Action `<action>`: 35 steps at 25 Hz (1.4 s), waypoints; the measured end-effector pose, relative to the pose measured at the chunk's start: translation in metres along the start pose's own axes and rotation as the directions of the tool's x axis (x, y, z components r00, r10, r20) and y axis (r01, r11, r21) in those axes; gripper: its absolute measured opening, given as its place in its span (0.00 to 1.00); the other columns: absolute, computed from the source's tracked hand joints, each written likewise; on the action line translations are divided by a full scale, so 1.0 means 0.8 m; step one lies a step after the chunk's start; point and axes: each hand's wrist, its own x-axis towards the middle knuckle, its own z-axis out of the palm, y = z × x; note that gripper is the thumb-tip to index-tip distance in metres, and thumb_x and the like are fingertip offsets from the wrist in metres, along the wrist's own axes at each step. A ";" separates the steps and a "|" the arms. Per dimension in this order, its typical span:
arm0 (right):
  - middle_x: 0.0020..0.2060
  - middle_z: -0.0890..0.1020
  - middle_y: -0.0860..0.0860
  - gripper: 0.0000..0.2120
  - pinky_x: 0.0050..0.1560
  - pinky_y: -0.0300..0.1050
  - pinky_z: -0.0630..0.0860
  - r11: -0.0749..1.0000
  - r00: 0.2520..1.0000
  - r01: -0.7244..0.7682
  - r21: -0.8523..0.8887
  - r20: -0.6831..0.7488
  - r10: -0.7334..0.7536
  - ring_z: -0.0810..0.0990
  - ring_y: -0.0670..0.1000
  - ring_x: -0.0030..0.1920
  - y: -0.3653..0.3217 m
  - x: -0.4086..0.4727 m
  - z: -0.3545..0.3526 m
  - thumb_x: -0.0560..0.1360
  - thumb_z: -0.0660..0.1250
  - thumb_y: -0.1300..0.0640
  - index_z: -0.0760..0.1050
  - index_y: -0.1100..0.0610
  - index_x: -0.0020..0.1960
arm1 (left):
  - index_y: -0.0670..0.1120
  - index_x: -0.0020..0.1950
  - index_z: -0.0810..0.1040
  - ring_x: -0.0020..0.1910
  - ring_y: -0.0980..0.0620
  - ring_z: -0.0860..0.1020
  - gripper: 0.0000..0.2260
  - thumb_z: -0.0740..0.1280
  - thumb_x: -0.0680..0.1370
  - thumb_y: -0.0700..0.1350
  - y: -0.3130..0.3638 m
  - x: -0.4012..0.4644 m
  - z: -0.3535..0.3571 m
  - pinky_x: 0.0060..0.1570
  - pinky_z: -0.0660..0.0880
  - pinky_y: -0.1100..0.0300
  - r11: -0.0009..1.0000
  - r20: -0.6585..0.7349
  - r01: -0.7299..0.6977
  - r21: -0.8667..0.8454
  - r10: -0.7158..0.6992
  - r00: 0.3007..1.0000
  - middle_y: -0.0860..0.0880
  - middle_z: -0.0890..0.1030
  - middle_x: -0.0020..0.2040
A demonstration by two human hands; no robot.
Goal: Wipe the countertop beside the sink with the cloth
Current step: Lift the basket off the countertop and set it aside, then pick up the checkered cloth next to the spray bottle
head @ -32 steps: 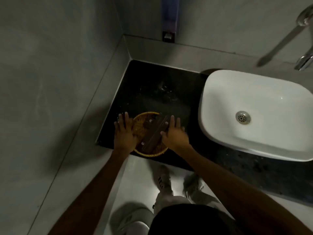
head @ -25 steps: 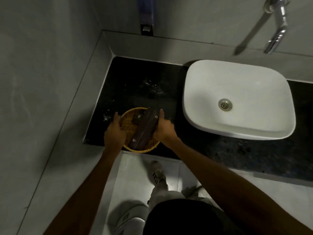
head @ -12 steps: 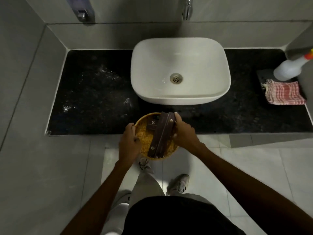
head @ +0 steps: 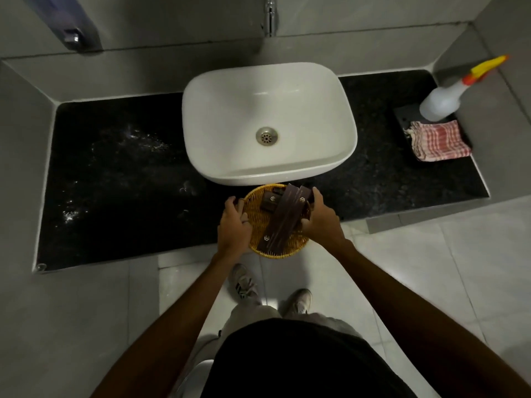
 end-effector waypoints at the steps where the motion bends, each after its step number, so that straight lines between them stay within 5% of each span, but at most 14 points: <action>1: 0.60 0.83 0.57 0.44 0.61 0.59 0.81 0.999 0.999 -0.031 0.015 -0.021 0.031 0.84 0.58 0.57 0.003 -0.001 -0.002 0.76 0.71 0.57 0.48 0.55 0.84 | 0.45 0.81 0.61 0.73 0.38 0.73 0.27 0.65 0.83 0.43 0.001 -0.005 0.005 0.67 0.73 0.41 0.999 -0.044 -0.024 0.028 0.025 0.999 0.40 0.70 0.77; 4: 0.71 0.77 0.59 0.37 0.67 0.59 0.77 0.993 0.981 -0.093 0.071 -0.162 0.103 0.78 0.59 0.69 0.027 0.000 -0.027 0.80 0.67 0.49 0.53 0.55 0.82 | 0.43 0.78 0.67 0.78 0.37 0.66 0.27 0.68 0.80 0.45 0.023 -0.022 0.033 0.75 0.65 0.38 0.907 -0.109 -0.269 0.326 0.318 0.942 0.39 0.68 0.79; 7: 0.78 0.69 0.59 0.31 0.74 0.61 0.71 0.996 0.944 -0.094 0.001 -0.317 0.089 0.68 0.60 0.78 0.069 0.004 -0.069 0.83 0.63 0.50 0.56 0.56 0.82 | 0.43 0.78 0.69 0.82 0.39 0.62 0.25 0.65 0.82 0.48 0.078 -0.034 0.079 0.80 0.58 0.43 0.709 0.066 -0.580 0.401 0.609 0.790 0.41 0.68 0.80; 10: 0.82 0.58 0.59 0.31 0.81 0.63 0.58 0.966 0.905 -0.134 -0.222 -0.425 0.028 0.53 0.62 0.83 0.127 0.039 -0.129 0.84 0.62 0.50 0.57 0.57 0.82 | 0.42 0.81 0.64 0.84 0.40 0.57 0.27 0.61 0.83 0.50 0.161 -0.021 0.153 0.82 0.58 0.44 0.582 0.240 -0.724 0.369 0.693 0.680 0.41 0.63 0.83; 13: 0.82 0.57 0.61 0.32 0.81 0.64 0.54 0.948 0.861 -0.180 -0.262 -0.509 0.023 0.52 0.64 0.83 0.189 0.099 -0.209 0.83 0.62 0.49 0.57 0.57 0.82 | 0.40 0.83 0.59 0.85 0.38 0.53 0.30 0.58 0.84 0.53 0.256 0.005 0.244 0.83 0.53 0.45 0.501 0.311 -0.760 0.414 0.707 0.635 0.39 0.59 0.84; 18: 0.83 0.55 0.61 0.41 0.82 0.61 0.57 0.961 0.905 -0.231 -0.149 -0.396 0.156 0.53 0.63 0.82 0.298 0.230 -0.349 0.81 0.63 0.42 0.47 0.56 0.84 | 0.39 0.85 0.49 0.85 0.39 0.43 0.35 0.56 0.85 0.57 0.420 0.099 0.409 0.84 0.44 0.47 0.668 0.487 -0.612 0.423 0.402 0.775 0.39 0.49 0.86; 22: 0.80 0.63 0.61 0.40 0.78 0.59 0.60 0.917 0.935 -0.317 -0.244 -0.244 0.258 0.64 0.64 0.77 0.335 0.301 -0.397 0.81 0.64 0.41 0.51 0.59 0.83 | 0.40 0.85 0.44 0.85 0.38 0.42 0.43 0.66 0.82 0.57 0.496 0.175 0.495 0.83 0.47 0.45 0.673 0.588 -0.582 0.458 0.262 0.765 0.40 0.47 0.86; 27: 0.77 0.66 0.65 0.35 0.76 0.60 0.63 0.892 0.912 -0.398 -0.213 -0.191 0.362 0.67 0.66 0.75 0.346 0.341 -0.411 0.83 0.64 0.49 0.54 0.64 0.81 | 0.46 0.83 0.56 0.78 0.33 0.63 0.44 0.77 0.75 0.53 0.513 0.202 0.526 0.75 0.67 0.40 0.597 0.583 -0.574 0.561 0.207 0.786 0.38 0.59 0.80; 29: 0.76 0.70 0.62 0.29 0.72 0.57 0.70 0.922 0.929 -0.370 -0.113 -0.038 0.368 0.71 0.64 0.73 0.350 0.350 -0.424 0.84 0.63 0.47 0.64 0.61 0.79 | 0.46 0.82 0.58 0.77 0.33 0.63 0.45 0.79 0.72 0.52 0.516 0.200 0.525 0.74 0.68 0.40 0.641 0.571 -0.549 0.536 0.204 0.795 0.38 0.61 0.79; 33: 0.62 0.82 0.64 0.23 0.49 0.50 0.80 0.896 0.924 -0.378 0.234 0.044 0.379 0.83 0.64 0.59 0.330 0.340 -0.452 0.78 0.71 0.50 0.77 0.65 0.66 | 0.45 0.82 0.60 0.79 0.37 0.61 0.40 0.76 0.76 0.49 0.522 0.187 0.513 0.80 0.60 0.46 0.733 0.558 -0.543 0.409 0.270 0.785 0.40 0.63 0.80; 35: 0.59 0.82 0.69 0.16 0.45 0.46 0.80 0.784 0.946 -0.313 0.536 0.105 0.306 0.86 0.61 0.51 0.308 0.324 -0.461 0.78 0.69 0.63 0.78 0.68 0.64 | 0.42 0.80 0.65 0.76 0.41 0.69 0.34 0.74 0.76 0.46 0.520 0.172 0.497 0.76 0.67 0.48 0.937 0.449 -0.344 0.053 0.286 0.847 0.39 0.69 0.78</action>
